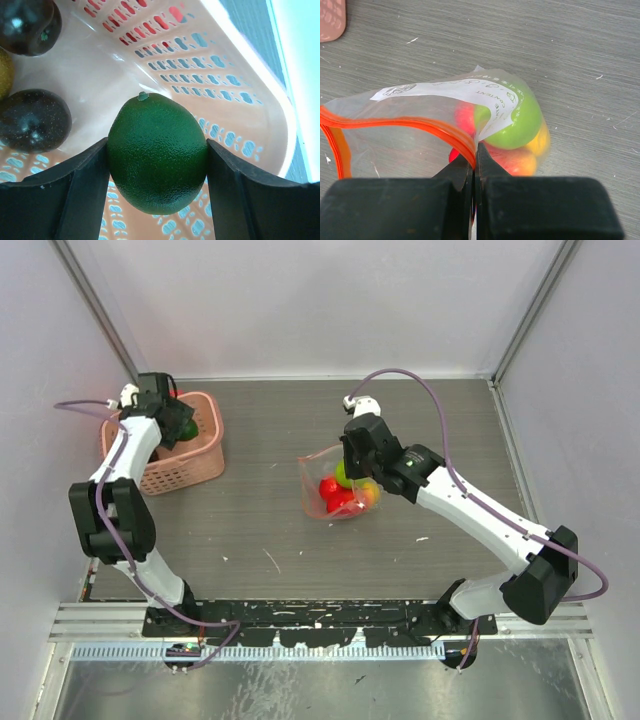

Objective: Place the food in the zip-top bag and seal the zipper
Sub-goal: Pick up the fake fruit from the bin, then place the fake fruit in the zipper food storage bag.

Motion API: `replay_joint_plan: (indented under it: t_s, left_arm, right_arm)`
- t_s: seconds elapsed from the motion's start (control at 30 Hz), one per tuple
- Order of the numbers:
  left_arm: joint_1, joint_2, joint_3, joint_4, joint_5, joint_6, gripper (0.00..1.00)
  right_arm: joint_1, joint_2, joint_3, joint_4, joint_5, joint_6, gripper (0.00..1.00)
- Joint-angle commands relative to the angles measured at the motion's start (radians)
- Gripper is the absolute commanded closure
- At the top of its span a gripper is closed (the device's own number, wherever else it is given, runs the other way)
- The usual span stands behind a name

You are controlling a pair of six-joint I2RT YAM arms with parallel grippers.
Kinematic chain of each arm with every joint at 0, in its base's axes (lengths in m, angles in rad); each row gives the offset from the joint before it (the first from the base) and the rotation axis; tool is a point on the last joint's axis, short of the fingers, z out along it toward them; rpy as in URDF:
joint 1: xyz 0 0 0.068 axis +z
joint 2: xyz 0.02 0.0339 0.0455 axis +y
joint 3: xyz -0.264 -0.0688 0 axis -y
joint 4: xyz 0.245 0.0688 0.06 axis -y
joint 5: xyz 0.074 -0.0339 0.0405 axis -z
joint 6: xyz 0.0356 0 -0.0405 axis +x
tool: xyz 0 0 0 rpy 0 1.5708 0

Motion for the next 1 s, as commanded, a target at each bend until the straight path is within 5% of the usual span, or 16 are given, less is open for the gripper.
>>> replay_joint_plan:
  t_s: [0.0,0.5,0.97]
  left_arm:
    - [0.006,-0.085,0.0,0.006,0.009,0.058,0.59]
    - [-0.028,-0.284,-0.018,-0.121,0.347,0.187,0.64]
    - [-0.311,-0.459,-0.092,-0.093,0.399,0.35,0.63]
  right_arm:
    - [-0.003,-0.022,0.059,0.035,0.01,-0.004,1.0]
    - [-0.003,-0.018,0.078,0.0,0.037,0.006,1.0]
    - [-0.003,-0.008,0.099,-0.028,0.04,0.017,1.0]
